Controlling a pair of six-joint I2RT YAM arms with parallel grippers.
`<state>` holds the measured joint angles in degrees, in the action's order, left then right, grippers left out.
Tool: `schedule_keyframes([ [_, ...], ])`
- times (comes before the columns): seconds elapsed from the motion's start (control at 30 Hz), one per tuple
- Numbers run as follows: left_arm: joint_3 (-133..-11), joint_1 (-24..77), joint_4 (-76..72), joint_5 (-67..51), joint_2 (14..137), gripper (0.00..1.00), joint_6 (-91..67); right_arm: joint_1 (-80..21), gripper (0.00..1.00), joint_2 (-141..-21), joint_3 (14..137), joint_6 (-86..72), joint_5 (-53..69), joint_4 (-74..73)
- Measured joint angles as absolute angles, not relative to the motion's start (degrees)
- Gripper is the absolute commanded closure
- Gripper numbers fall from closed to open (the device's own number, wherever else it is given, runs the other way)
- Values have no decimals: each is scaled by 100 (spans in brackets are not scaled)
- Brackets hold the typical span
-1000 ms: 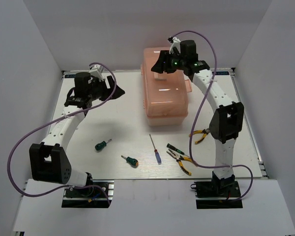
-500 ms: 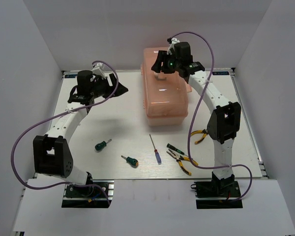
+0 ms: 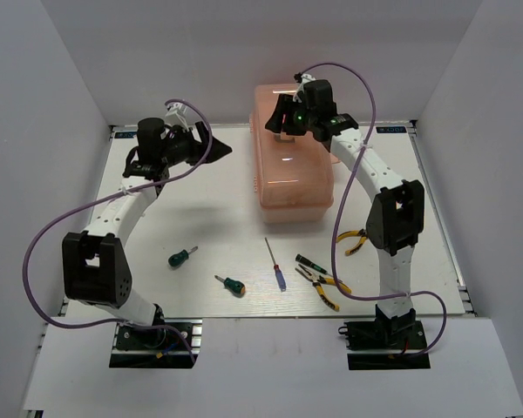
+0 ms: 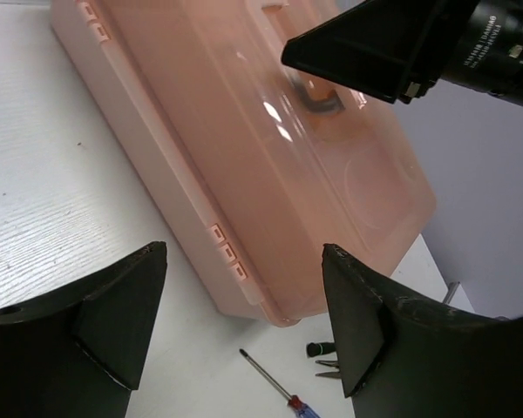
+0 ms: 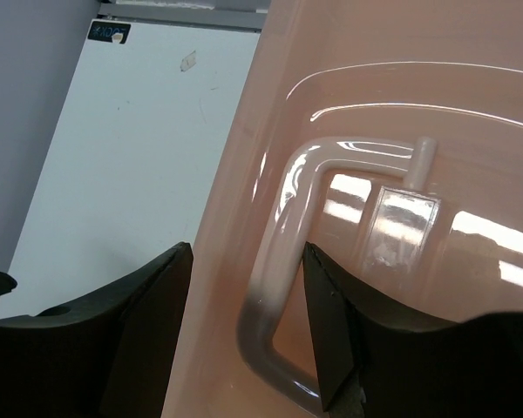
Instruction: Sort the tools into containers
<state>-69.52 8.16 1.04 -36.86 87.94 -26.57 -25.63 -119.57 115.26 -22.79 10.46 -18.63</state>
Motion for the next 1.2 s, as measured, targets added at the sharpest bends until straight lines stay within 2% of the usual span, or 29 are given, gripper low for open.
schedule_keyframes([
  [0.43, -7275, 926, -545, -4257, 9201, 18, -2840, -2467, 41, -11924, 11450, -3024, 1330, -1774],
  [0.73, -8112, 1044, -952, -4661, 9776, 18, -3050, -2399, 44, -11944, 11585, -3293, 1509, -1872],
  [1.07, -8897, 1343, -851, -4932, 10659, 26, -3085, -2368, 44, -11944, 11616, -3437, 1732, -1881],
  [1.2, -9262, 1507, -753, -5063, 11037, 26, -3083, -2355, 44, -11944, 11616, -3439, 1785, -1881],
])
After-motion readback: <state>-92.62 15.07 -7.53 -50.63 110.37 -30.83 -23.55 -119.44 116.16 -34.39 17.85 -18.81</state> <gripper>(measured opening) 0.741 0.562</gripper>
